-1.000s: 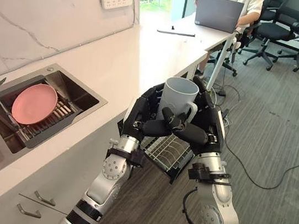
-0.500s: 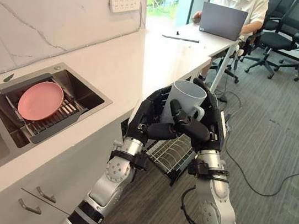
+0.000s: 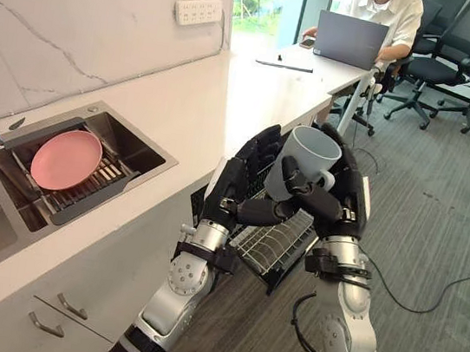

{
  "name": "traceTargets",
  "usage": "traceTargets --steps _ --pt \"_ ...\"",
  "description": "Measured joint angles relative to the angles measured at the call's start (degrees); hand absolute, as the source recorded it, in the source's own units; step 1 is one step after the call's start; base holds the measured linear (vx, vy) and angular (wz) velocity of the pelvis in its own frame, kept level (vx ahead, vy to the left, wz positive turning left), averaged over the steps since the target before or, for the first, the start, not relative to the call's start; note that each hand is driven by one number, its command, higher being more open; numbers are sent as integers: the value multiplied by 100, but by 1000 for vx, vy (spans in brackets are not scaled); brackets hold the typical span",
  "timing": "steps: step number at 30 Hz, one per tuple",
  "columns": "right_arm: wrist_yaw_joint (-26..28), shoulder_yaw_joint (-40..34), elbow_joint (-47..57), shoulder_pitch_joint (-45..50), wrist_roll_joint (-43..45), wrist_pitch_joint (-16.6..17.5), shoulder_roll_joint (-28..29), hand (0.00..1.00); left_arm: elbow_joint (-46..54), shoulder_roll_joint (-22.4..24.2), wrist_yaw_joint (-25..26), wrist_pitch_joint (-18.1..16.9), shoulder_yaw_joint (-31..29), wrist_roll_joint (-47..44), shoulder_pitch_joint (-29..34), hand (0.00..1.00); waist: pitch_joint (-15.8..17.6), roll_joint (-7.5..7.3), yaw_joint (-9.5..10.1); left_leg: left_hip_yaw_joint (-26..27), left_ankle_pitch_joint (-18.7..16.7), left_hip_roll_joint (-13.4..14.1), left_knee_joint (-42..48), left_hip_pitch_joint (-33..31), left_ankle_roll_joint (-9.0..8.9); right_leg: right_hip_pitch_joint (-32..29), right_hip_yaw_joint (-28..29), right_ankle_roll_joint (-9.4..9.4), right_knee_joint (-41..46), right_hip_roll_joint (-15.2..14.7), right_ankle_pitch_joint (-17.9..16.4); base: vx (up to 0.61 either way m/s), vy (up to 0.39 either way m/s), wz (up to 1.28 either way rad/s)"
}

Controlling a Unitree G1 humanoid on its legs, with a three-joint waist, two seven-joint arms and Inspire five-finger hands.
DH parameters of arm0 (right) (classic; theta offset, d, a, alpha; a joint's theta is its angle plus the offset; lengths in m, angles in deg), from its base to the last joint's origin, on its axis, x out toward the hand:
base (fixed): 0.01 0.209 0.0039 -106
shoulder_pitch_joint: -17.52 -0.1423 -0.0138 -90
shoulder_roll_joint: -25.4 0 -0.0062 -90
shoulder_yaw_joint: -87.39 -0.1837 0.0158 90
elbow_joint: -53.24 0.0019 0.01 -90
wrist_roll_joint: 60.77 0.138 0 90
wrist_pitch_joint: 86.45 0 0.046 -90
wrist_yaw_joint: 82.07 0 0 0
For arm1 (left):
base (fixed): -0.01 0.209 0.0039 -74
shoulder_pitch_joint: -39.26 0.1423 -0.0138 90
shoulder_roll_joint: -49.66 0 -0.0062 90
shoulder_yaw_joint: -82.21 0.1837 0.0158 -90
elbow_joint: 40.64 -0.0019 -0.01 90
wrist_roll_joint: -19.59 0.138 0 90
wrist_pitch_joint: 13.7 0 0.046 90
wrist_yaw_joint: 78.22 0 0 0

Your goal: Walk over to the sink, pick up the cup, carry it to the dishwasher, place the cup inside the dishwasher, then close the dishwasher door

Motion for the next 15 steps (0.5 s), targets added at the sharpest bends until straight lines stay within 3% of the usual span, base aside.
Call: traceTargets --steps 7,15 --pt "-121 -570 312 240 -300 0 -6 30 0 -16 -136 -7 -516 -298 573 90 -3 2 5 6 24 3 -69 21 -3 -3 3 1 -25 5 1 0 0 0" --pt "24 -736 288 866 -482 0 -9 30 -665 -89 -873 19 -530 -549 1634 90 -3 3 22 6 29 4 -146 18 -14 -14 -2 2 -78 -1 1 -2 -4 0"
